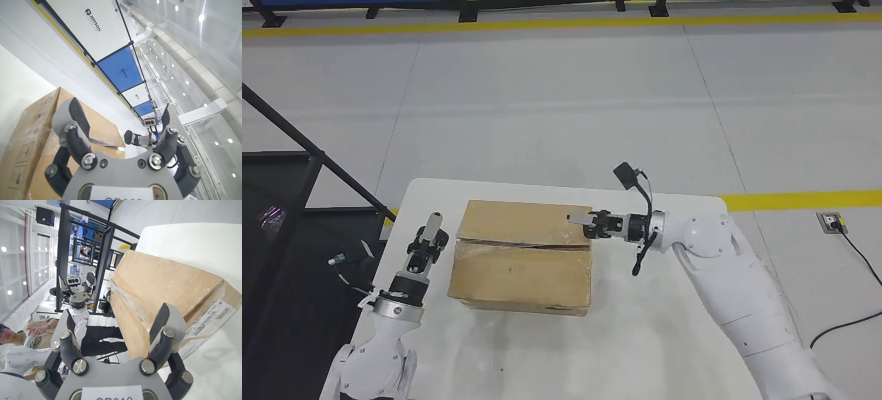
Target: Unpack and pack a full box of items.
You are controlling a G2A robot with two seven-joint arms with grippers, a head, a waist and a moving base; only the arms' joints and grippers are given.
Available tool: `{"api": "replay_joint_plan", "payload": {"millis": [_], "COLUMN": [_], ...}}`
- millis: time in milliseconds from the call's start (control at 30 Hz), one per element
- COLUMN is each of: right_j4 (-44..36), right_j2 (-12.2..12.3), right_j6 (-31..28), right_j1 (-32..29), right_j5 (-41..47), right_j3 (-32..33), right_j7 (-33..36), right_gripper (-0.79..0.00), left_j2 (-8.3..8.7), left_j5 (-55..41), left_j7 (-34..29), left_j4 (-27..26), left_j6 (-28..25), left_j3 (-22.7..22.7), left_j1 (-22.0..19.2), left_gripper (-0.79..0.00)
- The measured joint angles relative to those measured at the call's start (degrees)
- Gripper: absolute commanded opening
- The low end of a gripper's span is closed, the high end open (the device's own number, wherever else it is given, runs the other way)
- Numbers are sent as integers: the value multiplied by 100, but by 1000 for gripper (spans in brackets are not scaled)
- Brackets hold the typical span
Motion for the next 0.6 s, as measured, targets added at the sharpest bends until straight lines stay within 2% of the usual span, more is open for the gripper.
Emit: {"api": "replay_joint_plan", "payload": {"millis": [267, 600], "right_j4": [563, 635], "right_j2": [-108, -184], "right_j6": [15, -81], "right_j1": [335, 450], "right_j5": [60, 62], "right_j3": [-330, -570], "right_j7": [100, 136], "right_gripper": [0, 0], "left_j2": [-5, -15], "left_j5": [-64, -49], "left_j7": [-23, -4], "left_j4": [-45, -55], "left_j6": [-6, -5], "left_j3": [-33, -8], "left_j1": [64, 51], "left_gripper": [0, 0]}}
